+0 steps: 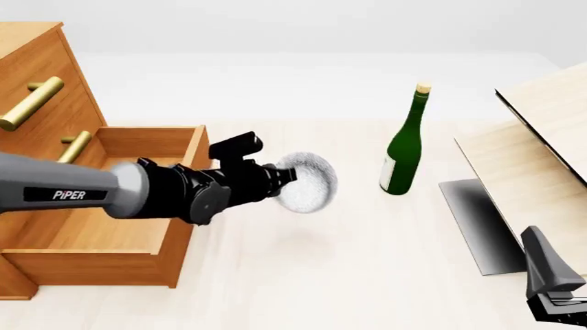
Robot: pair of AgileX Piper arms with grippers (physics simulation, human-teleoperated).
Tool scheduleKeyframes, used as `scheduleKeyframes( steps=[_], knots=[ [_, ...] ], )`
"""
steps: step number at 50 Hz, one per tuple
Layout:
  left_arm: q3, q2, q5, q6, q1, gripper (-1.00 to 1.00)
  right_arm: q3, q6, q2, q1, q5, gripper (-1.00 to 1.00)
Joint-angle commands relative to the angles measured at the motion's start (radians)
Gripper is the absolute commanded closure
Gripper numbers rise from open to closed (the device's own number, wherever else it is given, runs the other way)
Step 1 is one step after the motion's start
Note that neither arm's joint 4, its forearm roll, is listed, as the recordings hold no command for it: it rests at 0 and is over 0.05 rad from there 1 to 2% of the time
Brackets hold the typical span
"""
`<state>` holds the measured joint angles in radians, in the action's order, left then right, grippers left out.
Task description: Put the bowl in the bottom drawer of the cabinet and close it.
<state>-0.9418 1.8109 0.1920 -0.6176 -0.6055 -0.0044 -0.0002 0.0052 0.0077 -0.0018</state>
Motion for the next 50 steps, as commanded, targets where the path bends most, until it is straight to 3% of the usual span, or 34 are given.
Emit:
scheduleKeyframes(
  steps=[1,5,50],
  knots=[
    [-0.023,-0.043,-0.060,0.073,0.026,1.00,0.000,0.000,0.000,0.000,0.000,-1.00],
    [-0.038,-0.061,-0.090,0.132,0.039,1.00,0.000,0.000,0.000,0.000,0.000,-1.00],
    [0.096,-0.338,-0.147,0.231,0.096,1.00,0.000,0.000,0.000,0.000,0.000,-1.00]
  ],
)
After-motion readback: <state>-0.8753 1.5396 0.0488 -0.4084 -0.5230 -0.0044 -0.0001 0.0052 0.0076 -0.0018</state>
